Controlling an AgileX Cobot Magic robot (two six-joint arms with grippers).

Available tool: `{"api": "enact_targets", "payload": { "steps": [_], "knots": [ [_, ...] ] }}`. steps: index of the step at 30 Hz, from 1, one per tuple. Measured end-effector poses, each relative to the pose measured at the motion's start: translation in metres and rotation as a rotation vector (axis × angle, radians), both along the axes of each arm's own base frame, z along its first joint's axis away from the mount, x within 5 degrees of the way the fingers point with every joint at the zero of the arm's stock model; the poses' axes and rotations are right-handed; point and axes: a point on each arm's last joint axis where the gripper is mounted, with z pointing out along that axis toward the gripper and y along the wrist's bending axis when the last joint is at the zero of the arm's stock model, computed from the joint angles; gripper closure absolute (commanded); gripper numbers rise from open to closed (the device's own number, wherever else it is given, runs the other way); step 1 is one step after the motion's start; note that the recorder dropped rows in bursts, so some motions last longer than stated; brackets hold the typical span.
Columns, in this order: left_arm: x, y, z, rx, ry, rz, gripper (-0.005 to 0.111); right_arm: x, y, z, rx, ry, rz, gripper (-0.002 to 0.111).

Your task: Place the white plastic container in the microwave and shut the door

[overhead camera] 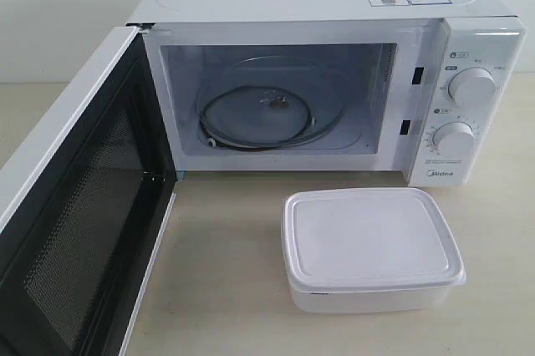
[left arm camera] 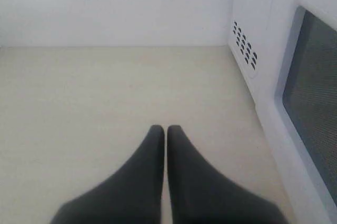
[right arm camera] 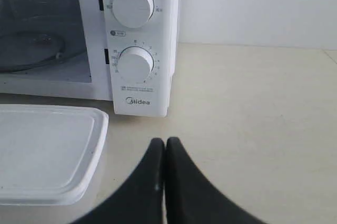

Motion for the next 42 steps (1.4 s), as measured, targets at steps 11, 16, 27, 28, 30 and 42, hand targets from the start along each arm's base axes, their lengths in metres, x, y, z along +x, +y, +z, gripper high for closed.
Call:
{"api": "enact_targets", "payload": {
  "steps": [11, 16, 27, 28, 30, 42],
  "knots": [
    [0.0, 0.0, 0.0, 0.0, 0.0, 0.0, 0.102, 0.002, 0.0, 0.012, -0.005, -0.134, 0.0, 0.109],
    [0.0, 0.0, 0.0, 0.0, 0.0, 0.0, 0.102, 0.002, 0.0, 0.019, -0.008, -0.215, 0.0, 0.109],
    [0.0, 0.0, 0.0, 0.0, 0.0, 0.0, 0.102, 0.0, 0.0, 0.041, -0.017, -0.452, 0.0, 0.109],
    [0.0, 0.0, 0.0, 0.0, 0.0, 0.0, 0.102, -0.001, 0.0, 0.043, -0.018, -0.478, 0.0, 0.109],
    [0.0, 0.0, 0.0, 0.0, 0.0, 0.0, 0.102, -0.003, 0.0, 0.049, -0.021, -0.545, 0.0, 0.109],
    [0.0, 0.0, 0.0, 0.0, 0.0, 0.0, 0.102, -0.008, 0.0, 0.102, -0.023, -0.613, 0.0, 0.109]
  ]
}}
